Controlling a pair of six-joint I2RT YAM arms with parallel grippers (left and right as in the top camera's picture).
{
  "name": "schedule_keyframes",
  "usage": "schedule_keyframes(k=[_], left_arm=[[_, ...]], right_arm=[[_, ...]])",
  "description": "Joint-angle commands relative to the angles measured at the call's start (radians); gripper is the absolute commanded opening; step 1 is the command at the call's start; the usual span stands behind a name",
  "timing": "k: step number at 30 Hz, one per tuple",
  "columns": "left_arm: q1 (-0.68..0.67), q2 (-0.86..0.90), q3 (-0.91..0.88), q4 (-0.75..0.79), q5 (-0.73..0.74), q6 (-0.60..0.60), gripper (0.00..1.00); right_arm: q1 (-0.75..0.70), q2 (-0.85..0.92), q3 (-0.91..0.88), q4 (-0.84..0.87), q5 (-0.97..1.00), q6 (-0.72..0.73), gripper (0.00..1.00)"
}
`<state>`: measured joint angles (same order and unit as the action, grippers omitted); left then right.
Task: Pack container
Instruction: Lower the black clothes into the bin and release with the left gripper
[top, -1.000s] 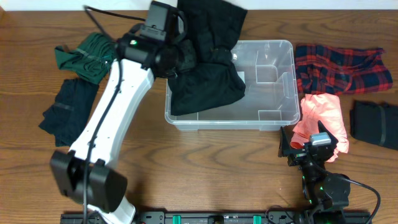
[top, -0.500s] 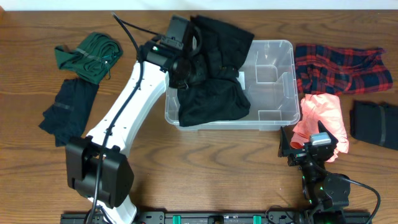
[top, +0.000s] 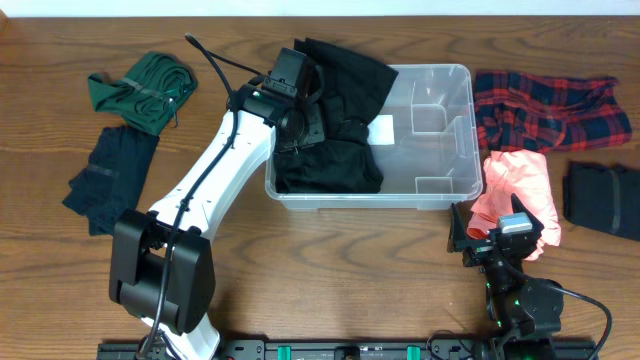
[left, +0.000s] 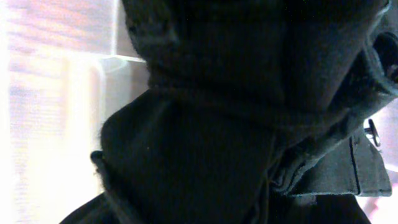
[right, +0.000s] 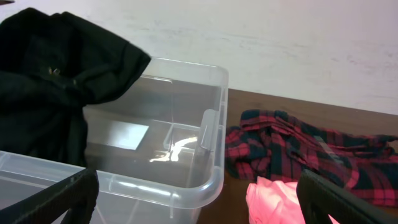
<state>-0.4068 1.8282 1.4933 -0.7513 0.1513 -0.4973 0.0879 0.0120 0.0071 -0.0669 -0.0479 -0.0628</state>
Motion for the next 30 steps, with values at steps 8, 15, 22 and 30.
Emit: schedule_keyframes(k=[8,15,22,30], left_arm=[[-0.001,-0.018,0.000,-0.002,-0.051,0.006,0.06],[-0.016,-0.018,0.000,-0.002,-0.052,0.006,0.06],[-0.047,-0.018,0.000,-0.003,-0.132,0.039,0.06],[-0.055,-0.007,-0.001,0.001,-0.142,0.046,0.06]], right_arm=[[-0.009,-0.005,-0.002,-0.004,0.006,-0.006,0.99],[-0.009,-0.005,-0.002,-0.004,0.006,-0.006,0.99],[-0.009,-0.005,-0.002,-0.004,0.006,-0.006,0.99],[-0.009,-0.005,-0.002,-0.004,0.006,-0.006,0.99]])
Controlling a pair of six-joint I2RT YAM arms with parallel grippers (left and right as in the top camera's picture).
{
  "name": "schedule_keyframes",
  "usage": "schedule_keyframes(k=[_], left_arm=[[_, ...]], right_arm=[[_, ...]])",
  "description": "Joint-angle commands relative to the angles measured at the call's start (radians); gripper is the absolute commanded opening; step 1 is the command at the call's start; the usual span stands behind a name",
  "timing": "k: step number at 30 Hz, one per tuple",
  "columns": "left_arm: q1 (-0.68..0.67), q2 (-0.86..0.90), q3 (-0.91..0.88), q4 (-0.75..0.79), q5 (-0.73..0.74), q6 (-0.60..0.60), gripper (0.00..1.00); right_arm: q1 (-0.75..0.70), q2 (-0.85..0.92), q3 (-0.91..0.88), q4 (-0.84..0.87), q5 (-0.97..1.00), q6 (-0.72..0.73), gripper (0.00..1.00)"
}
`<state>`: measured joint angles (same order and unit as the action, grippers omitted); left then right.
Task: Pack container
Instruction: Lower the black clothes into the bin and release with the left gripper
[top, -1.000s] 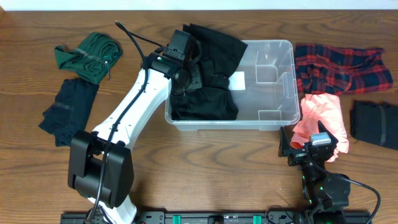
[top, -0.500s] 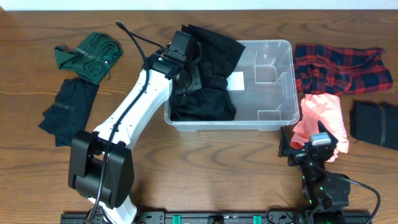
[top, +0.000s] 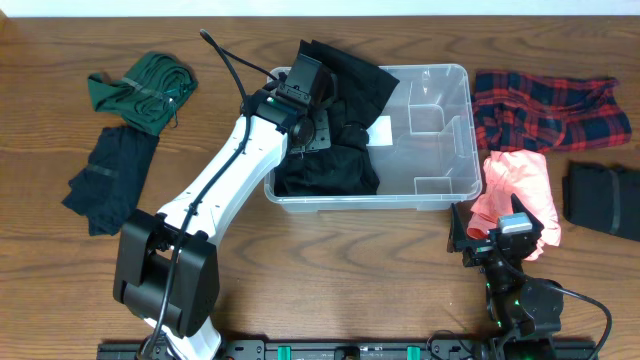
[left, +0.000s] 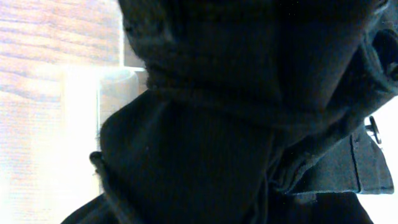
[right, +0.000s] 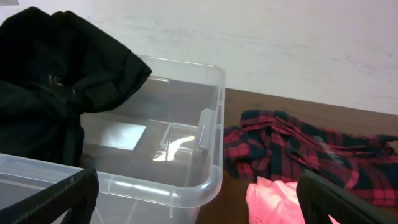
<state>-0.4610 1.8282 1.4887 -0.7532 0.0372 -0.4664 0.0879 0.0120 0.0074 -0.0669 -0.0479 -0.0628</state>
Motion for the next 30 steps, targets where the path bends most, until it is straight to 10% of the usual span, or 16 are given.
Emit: schedule_keyframes(k=[1,11,28,30], left_arm=[[-0.001,-0.002,0.003,0.003,-0.027,-0.005,0.06],[0.000,0.023,0.003,0.130,0.188,-0.150,0.06],[0.000,0.023,0.003,0.028,0.084,-0.142,0.06],[0.000,0.024,0.003,0.022,0.082,-0.118,0.31]], right_arm=[[-0.009,-0.005,-0.002,-0.004,0.006,-0.006,0.99],[-0.009,-0.005,-0.002,-0.004,0.006,-0.006,0.99],[-0.009,-0.005,-0.002,-0.004,0.006,-0.006,0.99],[-0.009,-0.005,-0.002,-0.004,0.006,-0.006,0.99]])
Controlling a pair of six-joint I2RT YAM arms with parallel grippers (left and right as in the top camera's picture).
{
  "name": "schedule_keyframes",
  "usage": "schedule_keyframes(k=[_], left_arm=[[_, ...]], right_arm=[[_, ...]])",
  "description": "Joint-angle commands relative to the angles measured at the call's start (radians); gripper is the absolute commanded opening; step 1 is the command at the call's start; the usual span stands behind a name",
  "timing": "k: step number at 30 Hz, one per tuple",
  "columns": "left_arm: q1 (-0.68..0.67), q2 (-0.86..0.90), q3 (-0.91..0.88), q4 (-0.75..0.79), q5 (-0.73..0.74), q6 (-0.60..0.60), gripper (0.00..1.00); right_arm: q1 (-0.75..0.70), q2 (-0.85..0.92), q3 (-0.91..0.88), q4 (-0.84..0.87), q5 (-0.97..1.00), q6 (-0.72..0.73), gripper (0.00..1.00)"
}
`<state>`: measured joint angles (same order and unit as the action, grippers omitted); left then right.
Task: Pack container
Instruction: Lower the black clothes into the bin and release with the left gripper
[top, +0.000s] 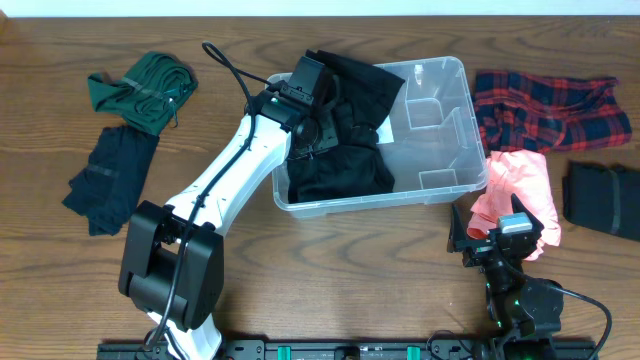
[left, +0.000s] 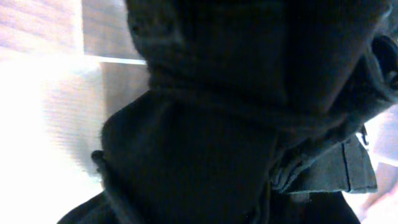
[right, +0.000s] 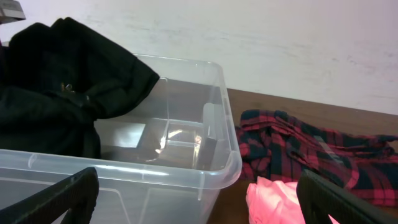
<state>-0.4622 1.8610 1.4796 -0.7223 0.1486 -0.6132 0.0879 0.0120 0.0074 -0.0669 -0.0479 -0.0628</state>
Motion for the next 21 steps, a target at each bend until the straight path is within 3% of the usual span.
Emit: schedule_keyframes(k=[1,2,4,14,18,19,20,21], left_arm=[[0.001,-0.010,0.013,-0.010,-0.030,0.048,0.53],[0.001,-0.009,0.013,-0.010,-0.030,0.064,0.71],[0.003,-0.011,0.013,-0.008,-0.041,0.083,0.81],[0.006,-0.114,0.064,0.027,-0.142,0.180,0.80],[0.004,-0.135,0.064,0.056,-0.142,0.229,0.68],[0.003,-0.134,0.064,0.061,-0.142,0.238,0.58],[0.000,-0.131,0.064,0.066,-0.142,0.250,0.40],[-0.002,-0.129,0.064,0.073,-0.142,0.264,0.30]], right_arm=[[-0.009,-0.005,-0.002,-0.004,0.006,-0.006,0.99],[-0.009,-0.005,-0.002,-0.004,0.006,-0.006,0.99],[-0.009,-0.005,-0.002,-0.004,0.006,-0.006,0.99],[-0.009,-0.005,-0.002,-0.004,0.006,-0.006,0.99],[-0.009,-0.005,-0.002,-0.004,0.006,-0.006,0.99],[-0.009,-0.005,-0.002,-0.004,0.006,-0.006,0.99],[-0.009,-0.005,-0.002,-0.004,0.006,-0.006,0.99],[-0.009,-0.005,-0.002,-0.004,0.006,-0.006,0.99]])
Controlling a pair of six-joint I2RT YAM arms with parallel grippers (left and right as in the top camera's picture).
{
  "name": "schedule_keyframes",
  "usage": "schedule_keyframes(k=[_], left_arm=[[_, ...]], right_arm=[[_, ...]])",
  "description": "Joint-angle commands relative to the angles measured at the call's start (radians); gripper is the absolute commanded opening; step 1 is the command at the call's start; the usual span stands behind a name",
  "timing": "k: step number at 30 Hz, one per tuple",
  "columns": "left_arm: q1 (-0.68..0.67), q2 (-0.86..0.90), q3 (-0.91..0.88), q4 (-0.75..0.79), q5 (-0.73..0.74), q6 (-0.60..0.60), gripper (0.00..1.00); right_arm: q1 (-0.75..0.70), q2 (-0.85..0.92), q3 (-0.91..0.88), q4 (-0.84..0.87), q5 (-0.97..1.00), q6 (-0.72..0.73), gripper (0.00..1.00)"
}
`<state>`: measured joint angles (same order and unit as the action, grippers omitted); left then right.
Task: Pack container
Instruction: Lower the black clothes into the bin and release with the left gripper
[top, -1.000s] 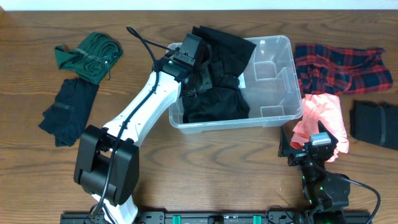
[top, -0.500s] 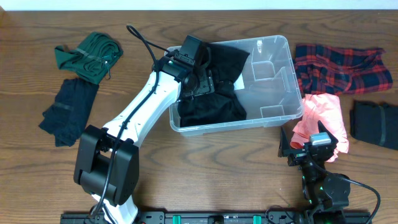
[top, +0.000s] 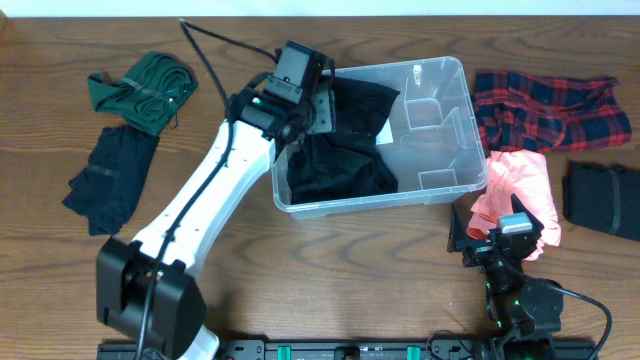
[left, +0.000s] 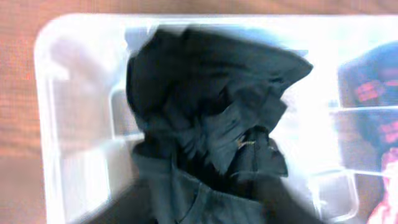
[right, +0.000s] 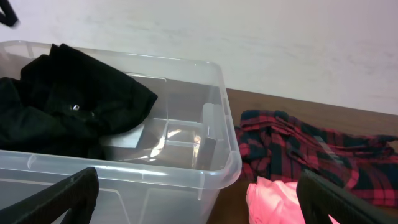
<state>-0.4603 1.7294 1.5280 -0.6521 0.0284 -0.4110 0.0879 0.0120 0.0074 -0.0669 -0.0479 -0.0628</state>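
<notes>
A clear plastic container (top: 380, 203) stands at the table's middle rear. A black garment (top: 340, 150) lies bunched in its left half. My left gripper (top: 300, 75) hangs above the container's left rear corner. From there the left wrist view looks down on the black garment (left: 211, 118) inside the container (left: 46, 43); the fingers show only as dark blurs at the bottom corners, spread apart. Near the front right edge my right gripper (right: 199, 199) rests open, with nothing between its fingers.
Right of the container lie a red plaid shirt (top: 545, 105), a pink garment (top: 520, 190) and a dark folded garment (top: 603, 200). A green garment (top: 142, 90) and a navy garment (top: 108, 180) lie at the left. The container's right half holds small dividers (top: 440, 120).
My left gripper has let go of the black garment and now sits higher and a little left. The garment lies in the container. The right arm has not moved.
My left gripper was shut on the black garment, pressed down into the container's left half, cloth filling its camera. It stayed so while the container shifted slightly to the right and turned. Now the gripper is up and the garment stays inside.
</notes>
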Motion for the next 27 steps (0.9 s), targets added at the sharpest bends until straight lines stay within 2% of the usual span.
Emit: schedule_keyframes(k=[1,3,10,16,21,27], left_arm=[[-0.007,0.008,0.015,0.012,-0.022,0.079,0.15],[-0.012,0.017,0.015,0.027,-0.022,0.104,0.06],[-0.020,0.087,0.013,0.025,-0.022,0.109,0.06],[-0.020,0.180,0.013,-0.037,-0.024,0.131,0.06],[-0.020,0.278,0.012,-0.096,-0.172,0.130,0.06],[-0.018,0.378,0.012,-0.098,-0.187,0.142,0.06]], right_arm=[[-0.009,-0.005,-0.002,-0.004,0.006,-0.006,0.99],[-0.009,-0.005,-0.002,-0.004,0.006,-0.006,0.99],[-0.009,-0.005,-0.002,-0.004,0.006,-0.006,0.99],[-0.009,-0.005,-0.002,-0.004,0.006,-0.006,0.99],[-0.009,-0.005,-0.002,-0.004,0.006,-0.006,0.99],[-0.009,-0.005,-0.002,-0.004,0.006,-0.006,0.99]])
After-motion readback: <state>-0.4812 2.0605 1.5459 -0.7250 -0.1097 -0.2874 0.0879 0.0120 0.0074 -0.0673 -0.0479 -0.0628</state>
